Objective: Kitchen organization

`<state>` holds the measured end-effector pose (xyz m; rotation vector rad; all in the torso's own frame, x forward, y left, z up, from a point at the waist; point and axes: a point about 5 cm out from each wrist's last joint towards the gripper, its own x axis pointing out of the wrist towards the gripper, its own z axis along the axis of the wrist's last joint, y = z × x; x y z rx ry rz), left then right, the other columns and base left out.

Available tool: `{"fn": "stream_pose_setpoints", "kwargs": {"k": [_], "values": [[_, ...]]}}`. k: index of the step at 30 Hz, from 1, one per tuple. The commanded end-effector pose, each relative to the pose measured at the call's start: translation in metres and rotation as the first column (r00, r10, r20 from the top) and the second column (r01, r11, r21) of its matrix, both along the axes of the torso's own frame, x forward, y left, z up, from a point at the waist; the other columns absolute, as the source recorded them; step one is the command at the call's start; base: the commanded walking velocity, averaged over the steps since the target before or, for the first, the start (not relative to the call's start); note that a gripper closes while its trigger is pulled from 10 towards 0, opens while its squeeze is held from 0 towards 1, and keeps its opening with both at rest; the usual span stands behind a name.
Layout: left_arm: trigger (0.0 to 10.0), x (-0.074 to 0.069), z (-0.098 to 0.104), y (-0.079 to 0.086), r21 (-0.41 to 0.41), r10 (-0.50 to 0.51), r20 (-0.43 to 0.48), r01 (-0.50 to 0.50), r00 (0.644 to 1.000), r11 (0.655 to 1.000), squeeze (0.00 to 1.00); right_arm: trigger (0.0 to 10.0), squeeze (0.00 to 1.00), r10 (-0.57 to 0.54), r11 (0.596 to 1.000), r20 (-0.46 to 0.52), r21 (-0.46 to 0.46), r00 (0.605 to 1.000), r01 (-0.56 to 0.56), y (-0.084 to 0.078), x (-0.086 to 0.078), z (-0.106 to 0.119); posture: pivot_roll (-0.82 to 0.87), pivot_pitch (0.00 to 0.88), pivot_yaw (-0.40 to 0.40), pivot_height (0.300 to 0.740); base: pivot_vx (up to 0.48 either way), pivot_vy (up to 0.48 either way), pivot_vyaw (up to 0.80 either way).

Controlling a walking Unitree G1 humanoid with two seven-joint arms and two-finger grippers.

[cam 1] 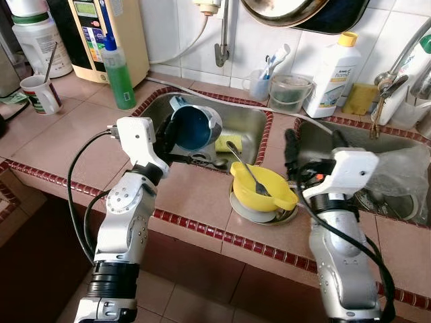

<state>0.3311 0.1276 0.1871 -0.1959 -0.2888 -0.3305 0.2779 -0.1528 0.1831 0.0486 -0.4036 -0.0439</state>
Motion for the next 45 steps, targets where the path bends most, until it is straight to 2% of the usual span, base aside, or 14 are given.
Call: {"fn": "stream_pose_setpoints", "kwargs": {"k": [1, 9, 23, 45], "values": [[10.0, 0.001, 0.004, 0.003, 0.012, 0.019, 0.028, -0.019, 0.999, 1.0, 0.0, 10.0, 0.0, -0.03, 1.0, -0.009, 0.0, 1.0, 0.03, -0.004, 0.002, -0.003, 0.0, 0.0, -0.004, 0.74, 0.0, 0.0, 0.0], [10.0, 0.0, -0.003, 0.013, 0.044, 0.039, 0.02, -0.04, 0.999, 0.998, 0.0, 10.0, 0.0, -0.047, 0.999, -0.034, -0.018, 0.998, 0.046, -0.01, 0.002, -0.013, 0.0, 0.0, -0.006, 0.74, 0.0, 0.0, 0.0], [10.0, 0.0, -0.009, 0.012, 0.062, 0.038, -0.005, -0.037, 0.999, 0.997, 0.0, 10.0, 0.0, -0.018, 0.999, -0.032, -0.038, 0.999, 0.017, -0.008, 0.002, -0.014, 0.0, 0.0, -0.017, 0.74, 0.0, 0.0, 0.0], [10.0, 0.001, -0.006, 0.009, 0.05, 0.014, 0.0, -0.014, 1.0, 0.999, 0.0, 10.0, 0.0, -0.007, 0.999, -0.035, -0.042, 0.999, 0.005, -0.006, 0.001, -0.015, 0.0, 0.0, -0.013, 0.74, 0.301, 0.0, 0.0]]}}
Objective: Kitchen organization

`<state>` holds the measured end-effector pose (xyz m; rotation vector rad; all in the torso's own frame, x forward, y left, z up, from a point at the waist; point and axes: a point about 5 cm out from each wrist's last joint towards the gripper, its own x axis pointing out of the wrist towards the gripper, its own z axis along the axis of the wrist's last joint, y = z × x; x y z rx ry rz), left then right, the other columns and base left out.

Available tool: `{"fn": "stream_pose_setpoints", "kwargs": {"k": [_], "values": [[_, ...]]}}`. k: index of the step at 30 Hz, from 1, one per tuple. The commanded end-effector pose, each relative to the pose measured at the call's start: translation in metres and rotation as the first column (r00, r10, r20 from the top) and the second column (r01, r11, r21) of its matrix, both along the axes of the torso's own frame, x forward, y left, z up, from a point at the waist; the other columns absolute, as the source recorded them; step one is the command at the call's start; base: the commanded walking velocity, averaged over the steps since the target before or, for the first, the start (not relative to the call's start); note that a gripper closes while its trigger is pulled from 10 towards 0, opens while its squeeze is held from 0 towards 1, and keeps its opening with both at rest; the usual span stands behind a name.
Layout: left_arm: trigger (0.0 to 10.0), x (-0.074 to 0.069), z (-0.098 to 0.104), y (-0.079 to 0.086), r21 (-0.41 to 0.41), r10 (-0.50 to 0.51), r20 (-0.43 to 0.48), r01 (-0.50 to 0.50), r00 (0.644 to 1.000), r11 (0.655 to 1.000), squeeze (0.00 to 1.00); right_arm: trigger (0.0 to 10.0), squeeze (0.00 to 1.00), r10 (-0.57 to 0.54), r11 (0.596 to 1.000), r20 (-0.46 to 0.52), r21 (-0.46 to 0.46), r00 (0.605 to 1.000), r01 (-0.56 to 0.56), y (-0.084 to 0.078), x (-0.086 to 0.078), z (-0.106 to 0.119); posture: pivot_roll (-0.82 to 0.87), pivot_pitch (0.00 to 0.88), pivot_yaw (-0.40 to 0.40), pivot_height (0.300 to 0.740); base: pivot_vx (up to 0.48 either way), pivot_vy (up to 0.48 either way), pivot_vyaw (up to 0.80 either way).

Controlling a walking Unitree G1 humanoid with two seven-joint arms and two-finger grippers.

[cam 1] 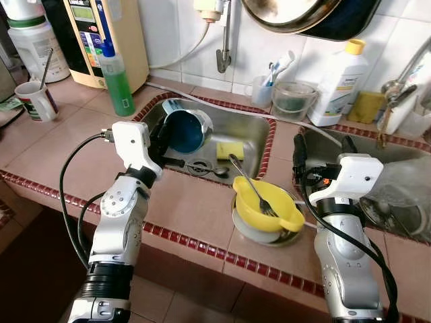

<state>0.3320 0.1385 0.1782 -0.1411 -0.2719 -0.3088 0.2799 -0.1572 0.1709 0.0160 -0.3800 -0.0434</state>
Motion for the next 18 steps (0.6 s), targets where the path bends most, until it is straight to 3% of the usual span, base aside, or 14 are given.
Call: {"fn": "stream_pose_setpoints", "kwargs": {"k": [1, 6, 13, 16, 18], "values": [[10.0, 0.0, 0.003, -0.002, -0.003, -0.015, 0.011, 0.015, 1.0, 1.0, 0.0, 10.0, 0.0, -0.001, 1.0, -0.011, -0.01, 1.0, 0.001, -0.001, -0.001, -0.003, 0.0, 0.0, -0.013, 0.74, 0.33, 0.0, 0.0], [10.0, 0.0, 0.003, -0.002, 0.0, -0.012, 0.006, 0.012, 1.0, 1.0, 0.0, 10.0, 0.0, 0.0, 1.0, -0.013, -0.01, 1.0, 0.0, -0.001, -0.001, -0.004, 0.0, 0.0, -0.014, 0.74, 0.292, 0.0, 0.0], [10.0, -0.001, 0.0, -0.003, -0.018, -0.028, -0.023, 0.027, 0.999, 0.999, 0.0, 10.0, 0.0, 0.001, 1.0, -0.02, -0.01, 1.0, -0.001, -0.002, -0.003, -0.004, 0.0, 0.0, -0.012, 0.74, 0.0, 0.0, 0.0], [10.0, 0.001, -0.003, -0.003, 0.01, -0.038, -0.058, 0.038, 0.998, 0.999, 0.0, 10.0, 0.0, 0.006, 1.0, -0.03, -0.009, 1.0, -0.007, -0.001, -0.004, -0.006, 0.0, 0.0, -0.01, 0.74, 0.0, 0.0, 0.0], [10.0, 0.007, -0.008, 0.001, 0.083, -0.036, -0.112, 0.046, 0.993, 0.996, 0.0, 10.0, 0.0, 0.023, 1.0, -0.053, -0.008, 0.998, -0.024, -0.001, -0.007, -0.008, -0.01, 0.0, -0.008, 0.74, 0.0, 0.0, 0.0]]}}
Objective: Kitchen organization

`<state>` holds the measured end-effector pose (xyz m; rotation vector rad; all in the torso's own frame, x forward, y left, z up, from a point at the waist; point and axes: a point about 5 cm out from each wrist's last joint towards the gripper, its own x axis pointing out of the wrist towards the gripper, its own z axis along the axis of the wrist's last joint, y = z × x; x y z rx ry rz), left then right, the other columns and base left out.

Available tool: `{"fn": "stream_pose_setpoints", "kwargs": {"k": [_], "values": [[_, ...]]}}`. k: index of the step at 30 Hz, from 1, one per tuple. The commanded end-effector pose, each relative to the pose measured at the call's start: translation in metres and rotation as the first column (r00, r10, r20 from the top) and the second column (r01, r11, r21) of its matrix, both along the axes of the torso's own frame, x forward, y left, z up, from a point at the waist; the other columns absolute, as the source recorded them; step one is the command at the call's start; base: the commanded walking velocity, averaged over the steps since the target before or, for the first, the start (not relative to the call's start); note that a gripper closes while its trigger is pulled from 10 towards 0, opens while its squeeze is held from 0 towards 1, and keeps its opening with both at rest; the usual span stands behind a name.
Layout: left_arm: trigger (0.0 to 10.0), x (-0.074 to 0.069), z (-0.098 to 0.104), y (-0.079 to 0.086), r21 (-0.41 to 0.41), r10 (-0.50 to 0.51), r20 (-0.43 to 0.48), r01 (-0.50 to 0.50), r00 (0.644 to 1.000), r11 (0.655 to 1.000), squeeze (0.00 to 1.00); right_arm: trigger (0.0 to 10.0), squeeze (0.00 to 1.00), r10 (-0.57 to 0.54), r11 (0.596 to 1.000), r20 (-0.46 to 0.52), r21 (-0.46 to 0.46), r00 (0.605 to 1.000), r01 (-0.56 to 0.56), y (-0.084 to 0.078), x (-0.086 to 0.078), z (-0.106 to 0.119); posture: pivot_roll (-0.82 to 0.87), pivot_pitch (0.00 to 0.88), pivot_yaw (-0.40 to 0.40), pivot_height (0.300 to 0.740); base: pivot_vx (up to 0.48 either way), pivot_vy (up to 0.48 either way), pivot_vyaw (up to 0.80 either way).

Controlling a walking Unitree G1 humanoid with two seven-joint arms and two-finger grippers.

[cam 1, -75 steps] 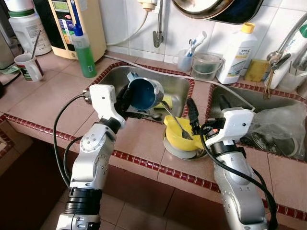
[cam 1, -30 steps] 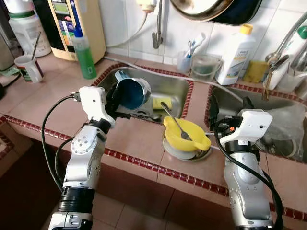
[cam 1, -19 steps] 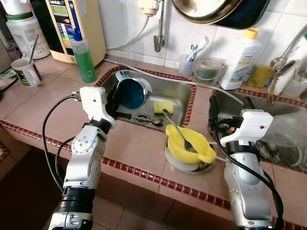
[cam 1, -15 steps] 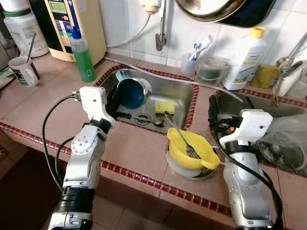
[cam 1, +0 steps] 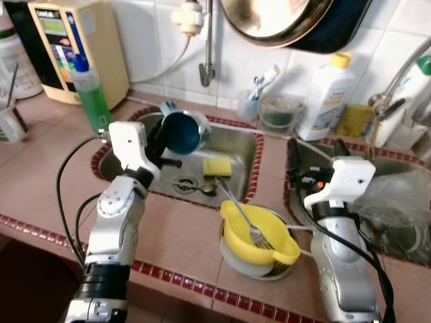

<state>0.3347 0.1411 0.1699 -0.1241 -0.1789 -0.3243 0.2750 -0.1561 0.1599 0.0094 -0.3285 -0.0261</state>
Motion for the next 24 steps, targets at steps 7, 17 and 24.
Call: {"fn": "stream_pose_setpoints", "kwargs": {"k": [7, 17, 24], "values": [[10.0, 0.014, -0.007, 0.004, 0.177, -0.035, -0.075, 0.048, 0.997, 0.983, 0.0, 10.0, 0.0, 0.072, 0.997, -0.049, -0.003, 0.996, -0.072, 0.0, -0.012, 0.002, -0.04, 0.0, 0.008, 0.74, 0.0, 0.0, 0.0], [10.0, 0.035, -0.007, 0.008, 0.223, -0.042, -0.116, 0.067, 0.992, 0.973, 0.0, 10.0, 0.0, 0.195, 0.978, -0.132, -0.051, 0.972, -0.203, 0.002, -0.044, -0.005, -0.1, 0.016, 0.04, 0.74, 0.0, 0.0, 0.0], [10.0, 0.046, -0.011, 0.006, 0.242, -0.033, -0.16, 0.071, 0.987, 0.968, 0.0, 10.0, 0.0, 0.238, 0.966, -0.161, -0.063, 0.958, -0.251, 0.004, -0.056, -0.005, -0.14, 0.033, 0.052, 0.74, 0.0, 0.0, 0.0]]}}
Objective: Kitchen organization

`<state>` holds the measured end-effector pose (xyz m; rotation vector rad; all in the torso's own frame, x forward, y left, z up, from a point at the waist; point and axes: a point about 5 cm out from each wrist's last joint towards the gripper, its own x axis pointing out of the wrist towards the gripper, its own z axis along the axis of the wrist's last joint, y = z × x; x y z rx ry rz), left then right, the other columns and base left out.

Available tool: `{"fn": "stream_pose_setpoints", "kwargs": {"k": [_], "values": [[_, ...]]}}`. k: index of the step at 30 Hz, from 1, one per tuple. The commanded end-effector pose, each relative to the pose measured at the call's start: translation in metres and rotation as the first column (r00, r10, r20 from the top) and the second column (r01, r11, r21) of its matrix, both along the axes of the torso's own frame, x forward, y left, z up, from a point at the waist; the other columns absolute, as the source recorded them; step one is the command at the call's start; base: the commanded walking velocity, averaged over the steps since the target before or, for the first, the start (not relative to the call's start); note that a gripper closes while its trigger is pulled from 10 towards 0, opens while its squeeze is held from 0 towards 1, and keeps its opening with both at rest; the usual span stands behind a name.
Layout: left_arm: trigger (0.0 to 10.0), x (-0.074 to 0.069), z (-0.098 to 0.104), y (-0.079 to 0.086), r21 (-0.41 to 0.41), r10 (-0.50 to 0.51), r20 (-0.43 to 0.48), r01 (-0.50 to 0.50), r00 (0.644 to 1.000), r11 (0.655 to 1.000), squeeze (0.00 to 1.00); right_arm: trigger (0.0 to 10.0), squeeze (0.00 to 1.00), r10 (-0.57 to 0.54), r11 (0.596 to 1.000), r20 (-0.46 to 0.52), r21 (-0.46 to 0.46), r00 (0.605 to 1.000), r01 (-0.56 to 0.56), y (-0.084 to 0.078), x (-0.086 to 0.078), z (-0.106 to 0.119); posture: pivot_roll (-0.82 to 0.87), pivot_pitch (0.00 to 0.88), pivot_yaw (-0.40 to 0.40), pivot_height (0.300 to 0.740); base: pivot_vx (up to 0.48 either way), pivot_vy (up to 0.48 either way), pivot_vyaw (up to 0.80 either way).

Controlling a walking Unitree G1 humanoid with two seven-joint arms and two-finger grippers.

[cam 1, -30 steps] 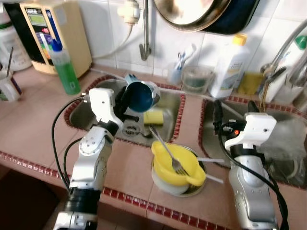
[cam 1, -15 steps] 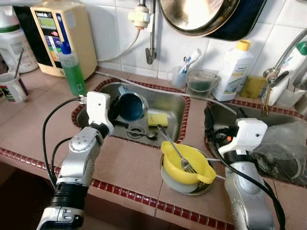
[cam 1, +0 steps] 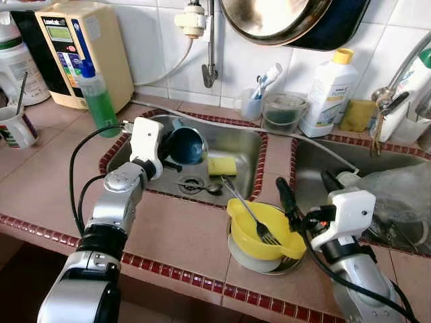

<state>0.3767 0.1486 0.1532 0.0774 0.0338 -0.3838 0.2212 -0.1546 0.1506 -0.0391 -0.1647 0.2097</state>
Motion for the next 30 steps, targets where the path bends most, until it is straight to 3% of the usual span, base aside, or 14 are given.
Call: {"fn": "stream_pose_setpoints", "kwargs": {"k": [1, 8, 30], "values": [[10.0, 0.005, 0.005, -0.001, 0.014, -0.003, 0.012, 0.003, 1.0, 1.0, 0.0, 10.0, 0.0, 0.026, 1.0, 0.004, 0.003, 1.0, -0.026, 0.003, -0.003, 0.005, -0.14, 0.033, 0.052, 0.74, 0.0, 0.0, 0.0], [10.0, 0.01, -0.005, -0.005, 0.052, -0.002, -0.044, 0.004, 0.999, 0.999, 0.0, 10.0, 0.0, 0.085, 0.996, -0.018, 0.013, 0.996, -0.085, 0.011, -0.017, 0.01, -0.18, 0.05, 0.064, 0.74, 0.0, 0.0, 0.0], [10.0, 0.015, -0.012, -0.014, 0.143, -0.016, -0.086, 0.029, 0.996, 0.989, 0.0, 10.0, 0.0, 0.187, 0.98, -0.09, 0.087, 0.978, -0.179, 0.025, -0.043, 0.014, -0.22, 0.118, 0.098, 0.74, 0.0, 0.0, 0.0]]}}
